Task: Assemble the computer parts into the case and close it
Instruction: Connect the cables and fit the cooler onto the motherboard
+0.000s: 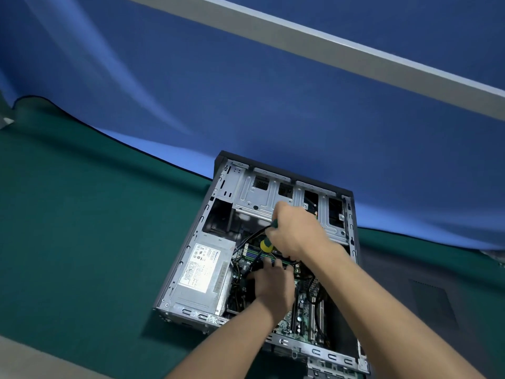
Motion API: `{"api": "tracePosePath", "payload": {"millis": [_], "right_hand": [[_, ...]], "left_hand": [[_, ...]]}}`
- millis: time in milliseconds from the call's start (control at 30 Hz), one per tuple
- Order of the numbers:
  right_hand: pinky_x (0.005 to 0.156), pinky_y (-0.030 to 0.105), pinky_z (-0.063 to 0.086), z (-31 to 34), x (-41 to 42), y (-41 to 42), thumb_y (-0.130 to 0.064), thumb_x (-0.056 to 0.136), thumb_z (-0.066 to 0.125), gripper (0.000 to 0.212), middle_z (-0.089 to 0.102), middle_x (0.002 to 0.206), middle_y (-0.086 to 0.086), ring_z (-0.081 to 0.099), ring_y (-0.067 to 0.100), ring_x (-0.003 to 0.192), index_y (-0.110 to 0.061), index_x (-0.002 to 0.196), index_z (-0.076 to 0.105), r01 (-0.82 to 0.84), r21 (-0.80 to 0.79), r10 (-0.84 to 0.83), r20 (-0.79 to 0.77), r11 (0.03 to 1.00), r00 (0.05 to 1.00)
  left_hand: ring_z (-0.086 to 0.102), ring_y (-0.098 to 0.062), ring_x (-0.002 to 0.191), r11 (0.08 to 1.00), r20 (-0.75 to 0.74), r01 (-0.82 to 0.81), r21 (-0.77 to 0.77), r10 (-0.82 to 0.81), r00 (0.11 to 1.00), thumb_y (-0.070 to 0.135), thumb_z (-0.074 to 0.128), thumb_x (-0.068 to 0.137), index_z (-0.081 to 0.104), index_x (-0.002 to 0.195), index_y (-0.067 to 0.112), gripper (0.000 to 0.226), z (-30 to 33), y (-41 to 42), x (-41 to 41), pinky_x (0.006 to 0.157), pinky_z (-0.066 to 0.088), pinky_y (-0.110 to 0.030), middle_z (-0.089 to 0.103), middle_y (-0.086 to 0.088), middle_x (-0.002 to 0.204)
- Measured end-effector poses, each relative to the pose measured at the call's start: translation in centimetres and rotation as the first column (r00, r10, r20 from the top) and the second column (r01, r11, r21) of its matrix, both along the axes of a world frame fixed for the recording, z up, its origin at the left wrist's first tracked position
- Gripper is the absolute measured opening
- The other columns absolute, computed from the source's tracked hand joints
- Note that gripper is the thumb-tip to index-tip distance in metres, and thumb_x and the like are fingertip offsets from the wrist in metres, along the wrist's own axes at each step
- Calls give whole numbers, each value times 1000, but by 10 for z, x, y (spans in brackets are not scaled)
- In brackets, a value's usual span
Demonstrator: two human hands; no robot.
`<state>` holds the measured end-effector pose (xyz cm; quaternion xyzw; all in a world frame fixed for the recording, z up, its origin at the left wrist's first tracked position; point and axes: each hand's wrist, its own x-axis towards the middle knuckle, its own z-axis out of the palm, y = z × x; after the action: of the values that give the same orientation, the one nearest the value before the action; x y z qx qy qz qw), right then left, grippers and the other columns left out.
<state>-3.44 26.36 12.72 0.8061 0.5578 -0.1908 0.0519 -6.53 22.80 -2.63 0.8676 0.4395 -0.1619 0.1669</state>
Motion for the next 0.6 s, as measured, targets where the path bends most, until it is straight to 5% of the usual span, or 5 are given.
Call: {"api": "tracePosePath", "payload": {"millis": [100, 267, 433, 600], "right_hand": [[58, 27, 40, -3, -7, -5, -20, 98, 47, 29, 54, 77, 6, 53, 28, 70, -8, 72, 43, -49, 79, 32, 203, 996, 979], [64, 32, 42, 0, -5, -2, -25, 93, 53, 19, 57, 84, 7, 56, 28, 78, -11, 97, 41, -9, -19, 7, -80, 1000, 997], [59, 28, 39, -4, -5, -6, -33, 98, 47, 40, 61, 80, 9, 51, 27, 69, -10, 67, 39, 27, 88, -35, 91, 996, 995], [67, 34, 40, -1, -5, -6, -25, 96, 53, 30, 61, 103, 15, 59, 33, 89, -7, 116, 40, -20, 11, 21, -82, 1000, 996]], "left_hand": [[29, -41, 128, 1000, 2, 5, -1, -5, 1000, 20, 45, 92, 40, 131, 7, 41, -1, -1, -1, 81, 48, -57, 37, -20, 138], [43, -41, 112, 999, 21, 9, 32, -9, 1000, 9, 44, 91, 46, 123, 4, 32, 3, -1, -1, 79, 51, -53, 45, -21, 127], [40, -40, 119, 1000, -9, -23, -13, 23, 1000, 18, 41, 95, 45, 125, 9, 32, 2, -1, -3, 84, 49, -54, 46, -17, 128], [44, -40, 119, 986, 161, -135, -97, 149, 976, 7, 38, 95, 47, 124, 4, 31, 1, -3, -4, 90, 47, -50, 47, -20, 130]]}}
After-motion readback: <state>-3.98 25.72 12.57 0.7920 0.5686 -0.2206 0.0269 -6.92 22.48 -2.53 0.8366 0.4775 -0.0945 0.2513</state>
